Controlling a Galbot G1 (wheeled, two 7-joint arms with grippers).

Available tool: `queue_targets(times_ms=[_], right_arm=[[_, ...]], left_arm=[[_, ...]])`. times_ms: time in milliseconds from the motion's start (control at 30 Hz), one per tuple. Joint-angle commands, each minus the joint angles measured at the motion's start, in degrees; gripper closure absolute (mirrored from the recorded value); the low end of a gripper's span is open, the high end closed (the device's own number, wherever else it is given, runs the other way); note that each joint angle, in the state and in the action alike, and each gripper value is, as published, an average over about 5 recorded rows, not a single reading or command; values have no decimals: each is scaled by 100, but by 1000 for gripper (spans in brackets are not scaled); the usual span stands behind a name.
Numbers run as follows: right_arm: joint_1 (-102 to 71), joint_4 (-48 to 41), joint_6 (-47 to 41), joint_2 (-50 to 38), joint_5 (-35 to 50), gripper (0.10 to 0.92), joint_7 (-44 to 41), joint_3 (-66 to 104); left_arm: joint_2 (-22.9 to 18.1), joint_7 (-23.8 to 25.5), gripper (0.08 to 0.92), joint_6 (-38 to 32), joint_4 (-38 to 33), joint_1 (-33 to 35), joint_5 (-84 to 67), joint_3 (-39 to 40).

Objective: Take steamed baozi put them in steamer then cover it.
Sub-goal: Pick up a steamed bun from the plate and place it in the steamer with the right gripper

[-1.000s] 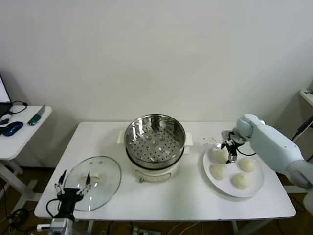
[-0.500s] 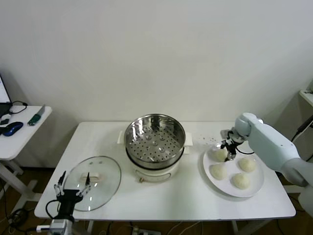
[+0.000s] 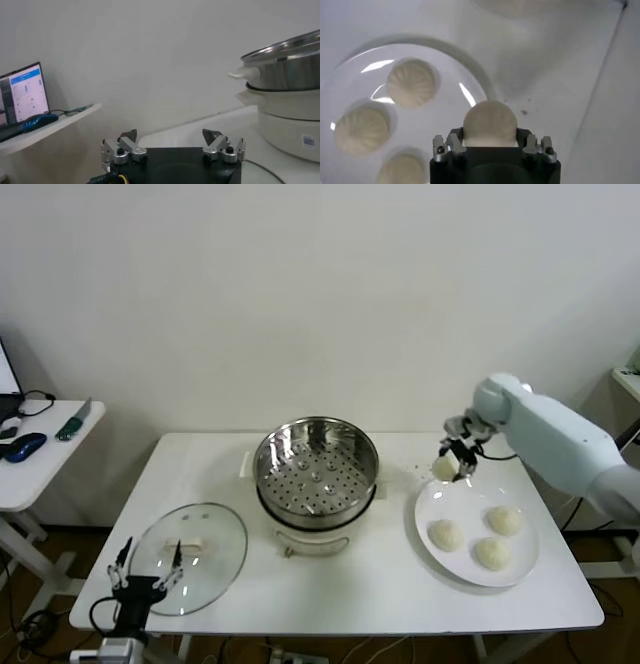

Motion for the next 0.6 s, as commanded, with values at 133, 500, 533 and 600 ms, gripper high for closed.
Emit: queue_targets(times_ms=[133,500,533,600], right_arm=[[1781,650,1693,1014,-149,351,-59,-1114],[938,870,2436,2179,-1821,355,241,-352],[841,842,2459,2252,-1932,355,265,-324],[641,804,2486,2382,-2172,355,310,-283]], left_arm=[[-12,-4,177,34,-20,54,8,-6],[-27,-4,177,26,-44,125,1,-1],[-24,-4,177,28,-48,127,1,-1],[-21,-4,177,32,-62,133,2,-1]])
